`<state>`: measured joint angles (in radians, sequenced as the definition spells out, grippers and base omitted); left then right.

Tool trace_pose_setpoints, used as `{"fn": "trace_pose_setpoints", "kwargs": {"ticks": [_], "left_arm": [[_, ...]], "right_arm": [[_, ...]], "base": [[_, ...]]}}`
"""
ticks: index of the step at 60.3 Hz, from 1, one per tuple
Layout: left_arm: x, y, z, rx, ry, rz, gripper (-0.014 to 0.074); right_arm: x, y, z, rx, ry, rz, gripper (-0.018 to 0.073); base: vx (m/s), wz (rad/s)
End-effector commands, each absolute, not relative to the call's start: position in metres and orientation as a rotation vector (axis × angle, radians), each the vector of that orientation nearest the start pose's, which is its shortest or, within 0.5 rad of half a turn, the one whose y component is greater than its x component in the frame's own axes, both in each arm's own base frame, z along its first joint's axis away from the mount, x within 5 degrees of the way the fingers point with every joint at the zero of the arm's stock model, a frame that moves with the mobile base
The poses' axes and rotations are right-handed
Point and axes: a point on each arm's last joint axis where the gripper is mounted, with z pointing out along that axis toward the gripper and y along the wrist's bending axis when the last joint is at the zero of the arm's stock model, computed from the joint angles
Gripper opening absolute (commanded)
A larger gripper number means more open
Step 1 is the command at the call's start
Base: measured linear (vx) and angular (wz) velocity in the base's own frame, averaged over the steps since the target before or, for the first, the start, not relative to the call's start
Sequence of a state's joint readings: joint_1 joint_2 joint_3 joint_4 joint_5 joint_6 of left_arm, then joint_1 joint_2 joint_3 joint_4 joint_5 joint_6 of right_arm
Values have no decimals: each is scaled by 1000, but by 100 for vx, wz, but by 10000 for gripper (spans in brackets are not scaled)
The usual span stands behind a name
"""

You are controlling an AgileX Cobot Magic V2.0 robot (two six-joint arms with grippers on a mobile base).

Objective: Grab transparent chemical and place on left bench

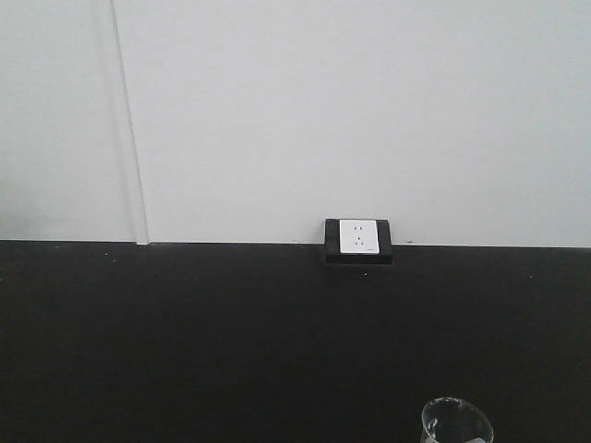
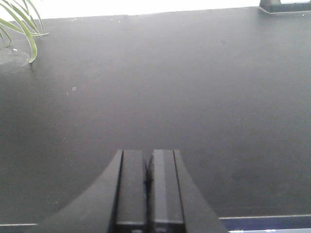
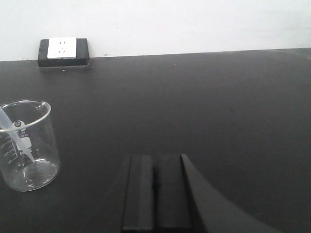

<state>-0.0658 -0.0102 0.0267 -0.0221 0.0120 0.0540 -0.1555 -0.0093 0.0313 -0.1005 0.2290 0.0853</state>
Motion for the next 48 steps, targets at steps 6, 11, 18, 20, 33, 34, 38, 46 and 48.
{"fn": "trace_pose_setpoints", "kwargs": {"ticks": [6, 11, 18, 20, 33, 34, 38, 46, 48], "left_arm": [[55, -4, 206, 64, 1429, -35, -3], [55, -4, 206, 64, 1429, -35, -3], [55, -4, 206, 64, 1429, -35, -3], [55, -4, 206, 64, 1429, -35, -3], [55, -4, 206, 64, 1429, -35, -3], [55, -4, 206, 64, 1429, -35, -3], [55, -4, 206, 64, 1429, -35, -3], [55, -4, 206, 64, 1429, -35, -3], [55, -4, 206, 64, 1429, -35, -3]], "right_arm": [[55, -10, 189, 120, 1641, -157, -7], [55, -10, 189, 120, 1641, -157, -7], [55, -10, 189, 120, 1641, -157, -7], [55, -10, 189, 120, 1641, -157, -7], [55, -10, 189, 120, 1641, -157, -7], [55, -10, 189, 120, 1641, -157, -7], [55, -10, 189, 119, 1640, -157, -7], [56, -10, 194, 110, 1581, -156, -7], [56, -9, 197, 107, 1548, -153, -7]], "base": [[0, 0], [0, 0], [0, 0], [0, 0], [0, 0], [0, 0], [0, 0], [0, 0], [0, 0]]}}
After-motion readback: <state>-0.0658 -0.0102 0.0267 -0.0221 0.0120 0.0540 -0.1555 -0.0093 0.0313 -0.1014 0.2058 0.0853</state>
